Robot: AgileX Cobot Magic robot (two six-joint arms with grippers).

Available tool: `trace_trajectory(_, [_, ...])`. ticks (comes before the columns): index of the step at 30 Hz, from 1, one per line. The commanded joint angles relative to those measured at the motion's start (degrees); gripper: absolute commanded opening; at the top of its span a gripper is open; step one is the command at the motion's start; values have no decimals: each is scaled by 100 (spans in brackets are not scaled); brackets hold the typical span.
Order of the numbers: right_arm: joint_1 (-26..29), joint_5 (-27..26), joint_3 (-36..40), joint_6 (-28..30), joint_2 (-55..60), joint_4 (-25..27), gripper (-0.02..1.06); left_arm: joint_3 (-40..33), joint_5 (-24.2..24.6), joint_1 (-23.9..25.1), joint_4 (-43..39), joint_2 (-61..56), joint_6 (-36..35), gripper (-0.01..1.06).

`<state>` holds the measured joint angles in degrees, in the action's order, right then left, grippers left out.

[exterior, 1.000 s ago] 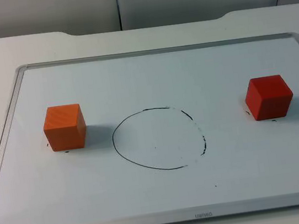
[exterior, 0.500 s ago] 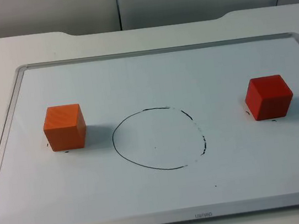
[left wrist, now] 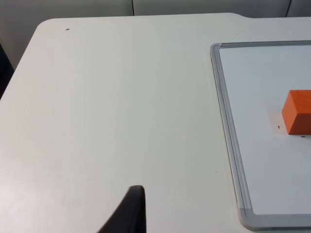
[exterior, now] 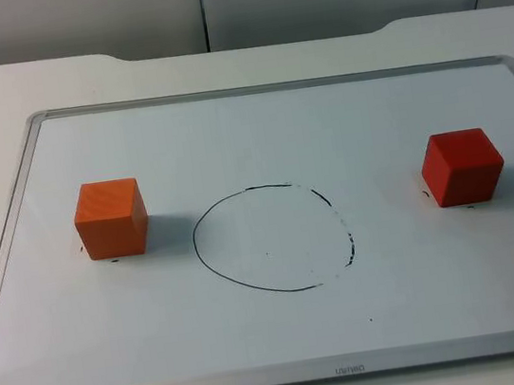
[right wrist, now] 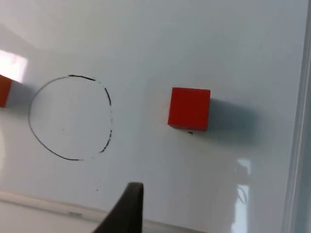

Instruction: Pick up one cube with the left hand and another cube with the right hand. First place the cube in the right hand at the target position, then stack the cube in the left hand on top.

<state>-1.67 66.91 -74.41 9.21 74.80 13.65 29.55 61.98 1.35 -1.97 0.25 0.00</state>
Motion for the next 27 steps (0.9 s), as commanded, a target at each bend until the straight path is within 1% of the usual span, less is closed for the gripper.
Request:
trace_trajectory(1, [-284,-45,-224,-336,432,-370,99,-16,-20,9,-8,-25,0,99])
trace_trajectory(2, [-661,-273,-329,-662,873,-847,99,-16,-20,9,-8,-25,0,99])
trace_trajectory(3, [-661,-273,-329,-662,873,-847,99,-16,-20,9,-8,-25,0,99])
trace_trajectory(6, [-1228,-733,-411,-1657,1634,-1681,99,-16,-20,9,-8,-25,0,99])
trace_trajectory(7, [-1359,-869,-411,-1868,1838,-1800,99,-16,-20,9,-8,-25,0,99])
trace_trajectory(8, [-1359,-869,-411,-1868,1838,-1800,99,-16,-20,9,-8,-25,0,99])
trace_trajectory(11, [-1551,-1176,-411,-1993,2484,-1782,99,-16,-20,9,-8,-25,0,99])
trace_trajectory(12, [-1575,-1297,-411,-2114,2628,-1786,99,-16,-20,9,-8,-25,0,99])
trace_trajectory(13, [-1575,-1297,-411,-2114,2628,-1786,99,-16,-20,9,-8,-25,0,99])
trace_trajectory(16, [-1575,-1517,-411,-2427,3108,-1788,99,-16,-20,9,-8,-25,0,99])
trace_trajectory(19, [-1575,-1598,-401,-2427,3324,-1788,99,-16,-20,9,-8,-25,0,99])
trace_trajectory(22, [-1575,-1858,-321,-2578,3580,-1788,98,-16,-20,9,-8,-25,0,99])
trace_trajectory(23, [-1575,-1858,-321,-2578,3580,-1788,98,-16,-20,9,-8,-25,0,99])
trace_trajectory(27, [-1575,-2032,-299,-2590,3900,-1634,98,-16,-20,9,-8,-25,0,99])
